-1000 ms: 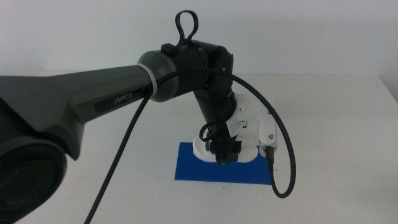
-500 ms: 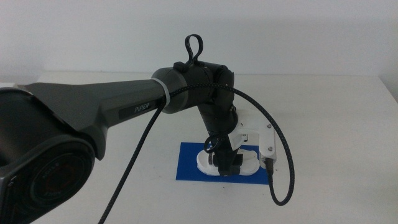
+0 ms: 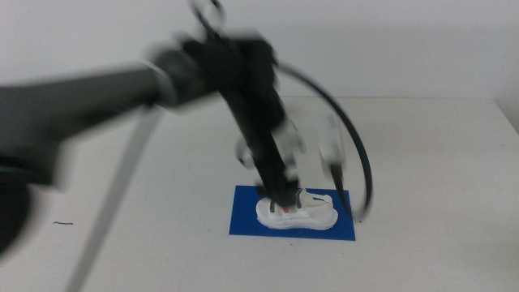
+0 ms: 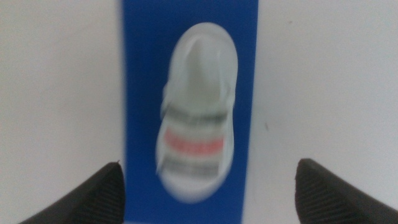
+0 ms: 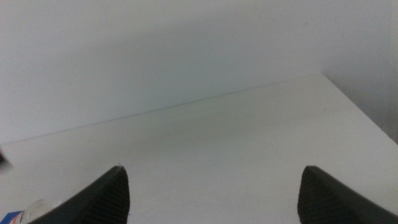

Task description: Use one arm to grab the shoe from the table and place it on the mat.

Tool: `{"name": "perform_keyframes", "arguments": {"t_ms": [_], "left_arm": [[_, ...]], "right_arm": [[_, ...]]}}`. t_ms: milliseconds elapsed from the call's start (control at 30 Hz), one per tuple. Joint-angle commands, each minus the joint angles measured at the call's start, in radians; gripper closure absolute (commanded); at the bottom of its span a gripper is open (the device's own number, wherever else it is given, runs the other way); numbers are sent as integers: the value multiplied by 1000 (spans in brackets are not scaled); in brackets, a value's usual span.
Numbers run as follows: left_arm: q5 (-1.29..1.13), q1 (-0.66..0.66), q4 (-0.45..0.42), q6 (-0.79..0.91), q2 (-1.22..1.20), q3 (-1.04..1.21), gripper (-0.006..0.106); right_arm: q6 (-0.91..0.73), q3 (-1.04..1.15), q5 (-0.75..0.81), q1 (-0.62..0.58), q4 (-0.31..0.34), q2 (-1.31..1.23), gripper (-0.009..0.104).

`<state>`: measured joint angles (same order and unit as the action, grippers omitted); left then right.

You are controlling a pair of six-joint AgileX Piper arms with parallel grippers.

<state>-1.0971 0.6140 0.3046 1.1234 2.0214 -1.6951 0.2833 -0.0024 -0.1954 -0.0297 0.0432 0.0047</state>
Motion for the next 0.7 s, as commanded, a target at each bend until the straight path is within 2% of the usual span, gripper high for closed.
{"name": "perform_keyframes", "arguments": {"t_ms": [0,67,133,200,300,500,567,667], "left_arm": [[-106,-51,8,-103,-133,-3,7],[-124,-109,35,-221,-228,5,7],[-124,-190,110,-328,-337,52,7],[-124,-273,167,-338,-458,157,7],[-54,-425,181,-380,-656,370,7],[362,-671,356,-399,-1139,850,7],[508,-727,445,-399,-1284,992,7],[641,-765,527,-399,-1451,1150,7]], "right_arm": [[-2,2,10,-2,6,-5,16],[-2,2,10,-2,6,-5,16],[-2,2,10,-2,6,-5,16],[-2,2,10,-2,6,-5,16],[-2,2,10,-2,6,-5,16],[-2,2,10,-2,6,-5,16],[-2,2,10,-2,6,-5,16],[-2,2,10,-2,6,-5,16]]}}
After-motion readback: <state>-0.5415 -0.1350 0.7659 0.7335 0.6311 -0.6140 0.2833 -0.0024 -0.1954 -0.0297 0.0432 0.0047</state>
